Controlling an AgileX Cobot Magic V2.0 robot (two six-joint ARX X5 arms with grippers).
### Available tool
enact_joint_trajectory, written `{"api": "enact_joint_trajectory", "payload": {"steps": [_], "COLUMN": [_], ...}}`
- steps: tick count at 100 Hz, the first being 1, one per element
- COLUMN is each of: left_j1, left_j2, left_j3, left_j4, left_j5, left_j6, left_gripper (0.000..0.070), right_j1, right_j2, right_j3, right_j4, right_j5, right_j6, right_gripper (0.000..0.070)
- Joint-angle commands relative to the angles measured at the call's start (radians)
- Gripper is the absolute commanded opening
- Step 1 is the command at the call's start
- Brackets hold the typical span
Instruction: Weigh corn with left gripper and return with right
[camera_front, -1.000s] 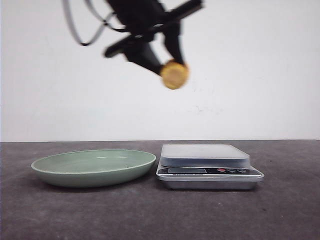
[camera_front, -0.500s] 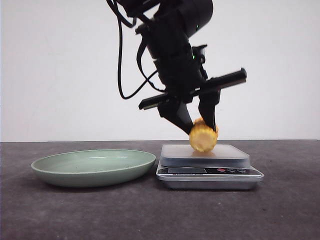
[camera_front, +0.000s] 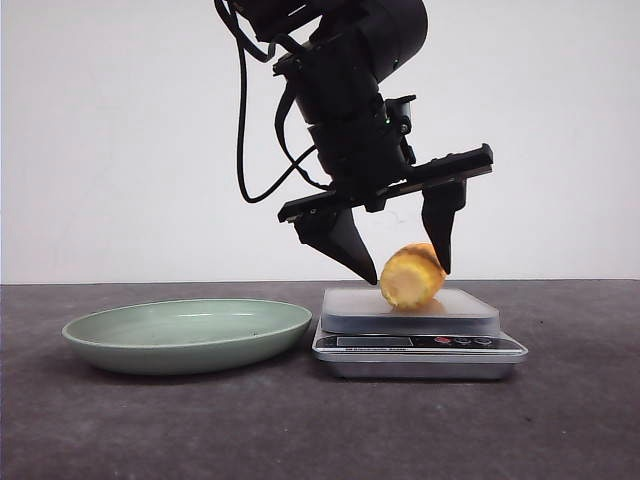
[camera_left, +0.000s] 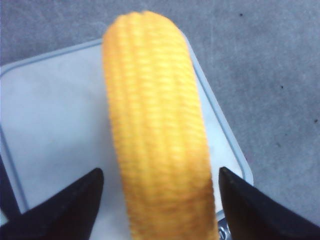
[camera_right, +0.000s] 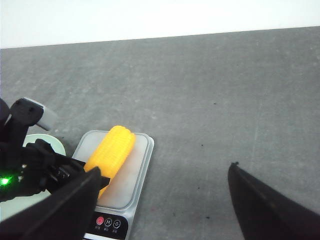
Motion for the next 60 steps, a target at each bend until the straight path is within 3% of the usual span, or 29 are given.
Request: {"api": "enact_joint_trajectory", "payload": {"steps": [1, 13, 33, 51, 60], "left_j1": [-0.007, -0.009, -0.002, 0.024, 0.024], "left_j2": [0.018, -0.05, -0.288, -0.551, -0.672], "left_j3": [0.041, 0.072, 0.087, 0.087, 0.087], "left_j4": [-0.003, -0.032, -0.075, -0.22, -0.314], "left_j5": [-0.005, -0.026, -0.131, -0.186, -0.257], "left_j6": [0.026, 0.075, 0.174, 0.209, 0.225], "left_gripper": [0.0461, 0.0461, 0.046, 0.046, 0.046], "right_j1": [0.004, 0.004, 0.004, 0.016, 0.047], "right_j2": [0.003, 0.003, 0.004, 0.014, 0.041], "right_j3": [0.015, 0.015, 0.015, 0.015, 0.015], "right_j4": [0.008, 0.015, 0.018, 0.029, 0.03], "right_j5": [0.003, 0.003, 0.0, -0.034, -0.034], "right_j6": [-0.013, -0.013, -0.011, -0.007, 0.003], "right_gripper": [0.0515, 0.0535, 0.0535, 0.0535, 0.0538]}}
